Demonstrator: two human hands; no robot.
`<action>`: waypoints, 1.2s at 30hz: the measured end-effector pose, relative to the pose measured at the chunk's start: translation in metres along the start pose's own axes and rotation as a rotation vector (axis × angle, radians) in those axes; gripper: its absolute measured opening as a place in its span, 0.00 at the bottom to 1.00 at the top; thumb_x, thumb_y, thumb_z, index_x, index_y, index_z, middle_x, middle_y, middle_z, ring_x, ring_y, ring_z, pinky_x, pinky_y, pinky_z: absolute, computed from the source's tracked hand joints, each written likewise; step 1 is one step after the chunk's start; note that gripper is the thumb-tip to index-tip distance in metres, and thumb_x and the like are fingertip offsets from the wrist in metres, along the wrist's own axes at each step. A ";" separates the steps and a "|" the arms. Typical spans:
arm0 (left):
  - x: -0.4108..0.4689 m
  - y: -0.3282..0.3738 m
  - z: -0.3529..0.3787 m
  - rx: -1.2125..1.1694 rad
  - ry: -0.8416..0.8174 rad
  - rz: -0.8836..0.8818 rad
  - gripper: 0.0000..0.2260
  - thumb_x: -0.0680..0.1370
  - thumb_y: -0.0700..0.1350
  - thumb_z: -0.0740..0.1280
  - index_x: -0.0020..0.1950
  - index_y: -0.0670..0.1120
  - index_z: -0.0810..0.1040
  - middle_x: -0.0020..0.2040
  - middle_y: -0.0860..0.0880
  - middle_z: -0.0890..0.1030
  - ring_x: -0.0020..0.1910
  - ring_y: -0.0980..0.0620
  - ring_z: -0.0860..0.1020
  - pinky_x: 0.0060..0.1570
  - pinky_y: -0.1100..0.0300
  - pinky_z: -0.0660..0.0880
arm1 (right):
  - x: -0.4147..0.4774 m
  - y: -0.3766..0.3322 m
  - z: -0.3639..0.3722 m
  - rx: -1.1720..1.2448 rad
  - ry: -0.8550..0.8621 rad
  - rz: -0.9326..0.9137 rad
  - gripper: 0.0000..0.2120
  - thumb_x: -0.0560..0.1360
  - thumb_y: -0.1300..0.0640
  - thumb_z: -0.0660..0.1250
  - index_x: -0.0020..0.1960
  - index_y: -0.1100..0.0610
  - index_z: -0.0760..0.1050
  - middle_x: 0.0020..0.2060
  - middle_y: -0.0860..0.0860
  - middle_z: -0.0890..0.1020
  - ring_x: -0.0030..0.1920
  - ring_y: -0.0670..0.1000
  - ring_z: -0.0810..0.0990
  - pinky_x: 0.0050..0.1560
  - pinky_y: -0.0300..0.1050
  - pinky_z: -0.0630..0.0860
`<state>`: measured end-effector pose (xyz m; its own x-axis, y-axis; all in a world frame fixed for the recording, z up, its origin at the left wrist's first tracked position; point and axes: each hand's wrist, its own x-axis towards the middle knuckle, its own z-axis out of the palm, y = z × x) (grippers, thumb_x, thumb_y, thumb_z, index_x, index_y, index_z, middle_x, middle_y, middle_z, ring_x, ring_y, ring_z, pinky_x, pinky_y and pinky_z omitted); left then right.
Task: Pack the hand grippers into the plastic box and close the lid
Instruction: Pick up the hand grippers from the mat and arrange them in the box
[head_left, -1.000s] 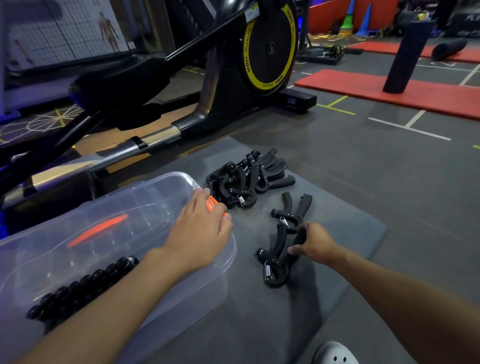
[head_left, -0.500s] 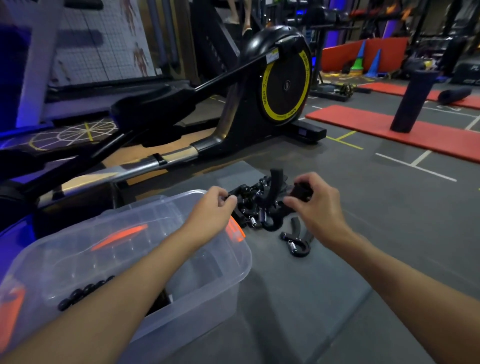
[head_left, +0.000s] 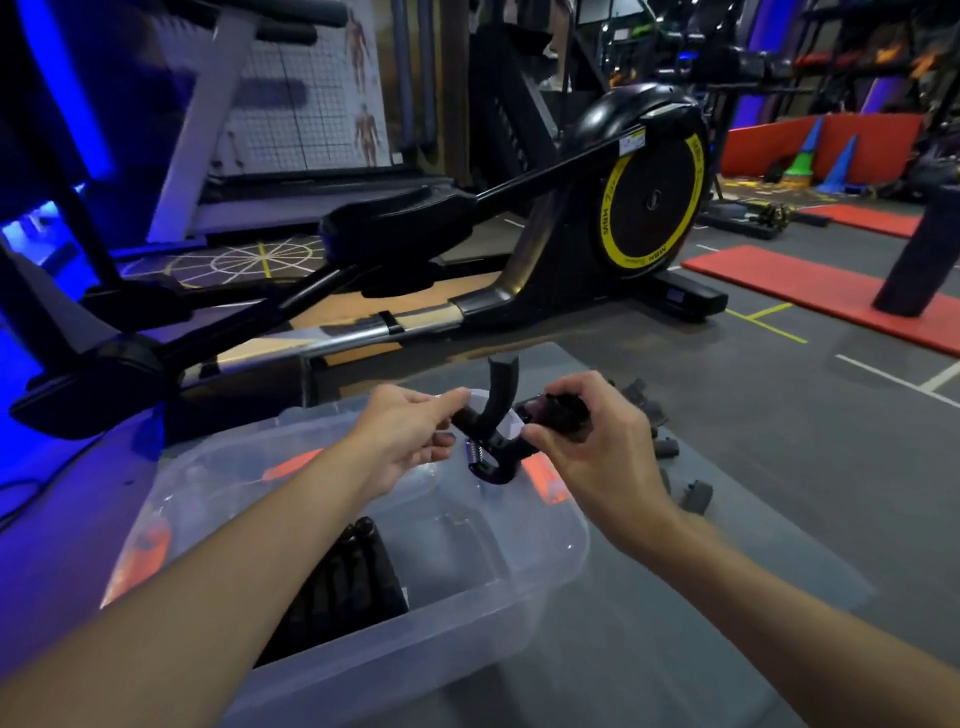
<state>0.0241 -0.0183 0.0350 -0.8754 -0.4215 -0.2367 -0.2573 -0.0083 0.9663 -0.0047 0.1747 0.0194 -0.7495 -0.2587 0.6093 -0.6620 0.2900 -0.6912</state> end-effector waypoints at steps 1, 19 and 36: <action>0.002 -0.004 -0.004 0.004 -0.011 -0.007 0.13 0.75 0.45 0.73 0.51 0.36 0.82 0.46 0.40 0.83 0.40 0.48 0.80 0.39 0.57 0.81 | -0.001 -0.001 0.006 -0.003 -0.010 -0.017 0.16 0.67 0.64 0.77 0.48 0.51 0.74 0.42 0.43 0.80 0.45 0.42 0.79 0.46 0.33 0.76; 0.058 -0.109 -0.052 0.753 -0.014 0.323 0.10 0.68 0.41 0.78 0.34 0.53 0.80 0.34 0.52 0.81 0.35 0.53 0.78 0.41 0.56 0.75 | 0.004 0.062 0.054 -0.208 -0.501 0.275 0.22 0.81 0.45 0.54 0.72 0.52 0.64 0.67 0.47 0.71 0.65 0.48 0.71 0.67 0.48 0.67; 0.063 -0.153 -0.073 1.067 -0.071 0.196 0.09 0.74 0.47 0.72 0.46 0.52 0.72 0.44 0.52 0.77 0.44 0.48 0.75 0.42 0.56 0.68 | 0.003 0.065 0.055 -0.205 -0.476 0.263 0.22 0.81 0.45 0.54 0.72 0.54 0.66 0.71 0.46 0.67 0.62 0.46 0.72 0.63 0.42 0.67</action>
<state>0.0378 -0.1094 -0.1200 -0.9528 -0.2761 -0.1264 -0.3036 0.8601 0.4099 -0.0500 0.1426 -0.0452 -0.8369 -0.5256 0.1528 -0.4759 0.5606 -0.6777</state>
